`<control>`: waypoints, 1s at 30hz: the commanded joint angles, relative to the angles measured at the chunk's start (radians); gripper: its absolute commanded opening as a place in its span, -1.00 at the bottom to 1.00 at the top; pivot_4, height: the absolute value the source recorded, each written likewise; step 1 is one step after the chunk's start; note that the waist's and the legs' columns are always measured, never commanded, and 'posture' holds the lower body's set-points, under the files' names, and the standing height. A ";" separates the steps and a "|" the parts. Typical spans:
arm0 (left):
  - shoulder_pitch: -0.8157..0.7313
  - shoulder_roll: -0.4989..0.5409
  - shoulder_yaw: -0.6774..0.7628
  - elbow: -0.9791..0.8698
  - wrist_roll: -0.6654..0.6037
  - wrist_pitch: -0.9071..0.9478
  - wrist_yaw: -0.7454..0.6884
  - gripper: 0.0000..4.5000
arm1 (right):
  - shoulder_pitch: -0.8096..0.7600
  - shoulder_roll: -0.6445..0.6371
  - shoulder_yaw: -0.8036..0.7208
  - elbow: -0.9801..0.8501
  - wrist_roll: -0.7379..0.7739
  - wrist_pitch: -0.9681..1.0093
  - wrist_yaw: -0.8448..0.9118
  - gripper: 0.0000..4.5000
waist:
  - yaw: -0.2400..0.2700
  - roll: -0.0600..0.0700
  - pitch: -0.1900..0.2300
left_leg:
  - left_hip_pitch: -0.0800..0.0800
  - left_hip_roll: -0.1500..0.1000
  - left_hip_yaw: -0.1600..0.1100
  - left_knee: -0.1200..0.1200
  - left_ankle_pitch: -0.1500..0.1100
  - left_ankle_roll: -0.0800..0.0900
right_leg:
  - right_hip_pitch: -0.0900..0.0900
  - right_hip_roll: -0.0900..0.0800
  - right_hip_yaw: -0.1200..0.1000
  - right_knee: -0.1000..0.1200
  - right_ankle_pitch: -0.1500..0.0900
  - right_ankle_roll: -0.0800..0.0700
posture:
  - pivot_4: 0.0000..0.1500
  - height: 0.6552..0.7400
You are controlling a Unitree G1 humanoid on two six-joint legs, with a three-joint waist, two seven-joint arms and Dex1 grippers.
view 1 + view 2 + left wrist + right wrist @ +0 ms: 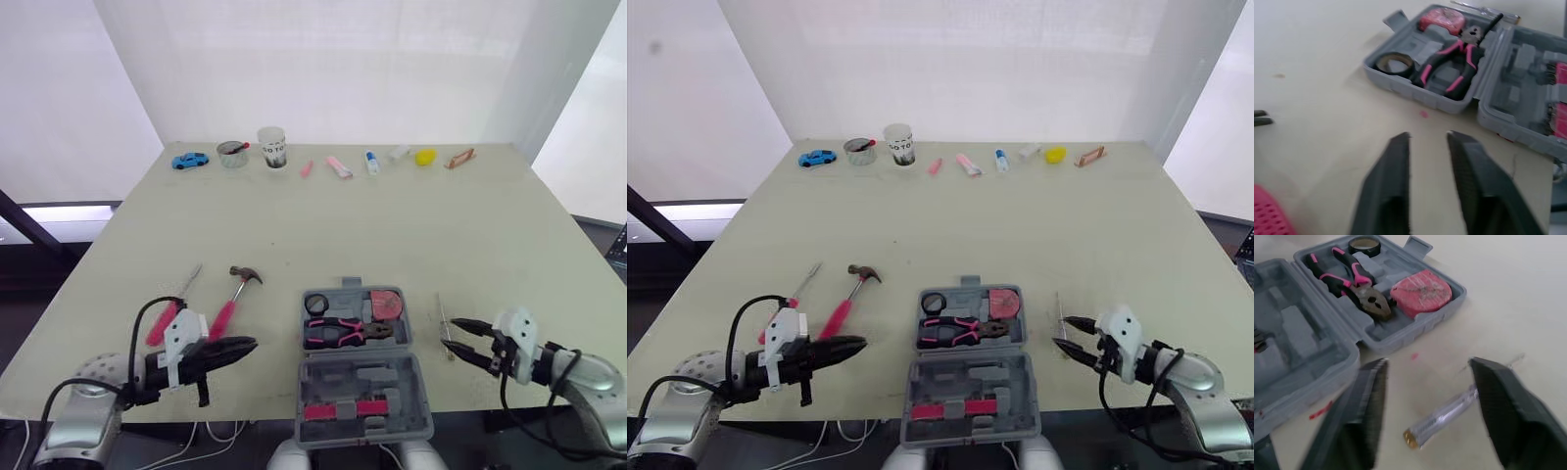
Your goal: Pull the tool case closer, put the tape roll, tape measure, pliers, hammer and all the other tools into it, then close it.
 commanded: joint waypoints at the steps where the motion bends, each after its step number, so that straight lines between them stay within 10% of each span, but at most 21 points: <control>1: -0.011 0.019 -0.027 0.002 0.002 0.011 -0.043 -1.00 | -0.035 -0.009 0.049 -0.009 -0.023 0.009 0.030 -0.79 | 0.001 0.000 0.000 | 0.000 0.000 0.000 0.000 0.000 0.000 | 0.000 0.000 0.000 0.000 0.000 0.000 | 1.00 1.00; 30: -0.244 -0.028 -0.220 0.266 0.152 -0.130 -0.148 -1.00 | -0.252 0.030 0.295 0.232 -0.279 -0.148 0.088 -0.97 | 0.000 0.000 0.000 | -0.001 0.000 -0.002 0.010 0.000 0.000 | 0.003 0.000 -0.002 0.003 0.000 0.000 | 1.00 1.00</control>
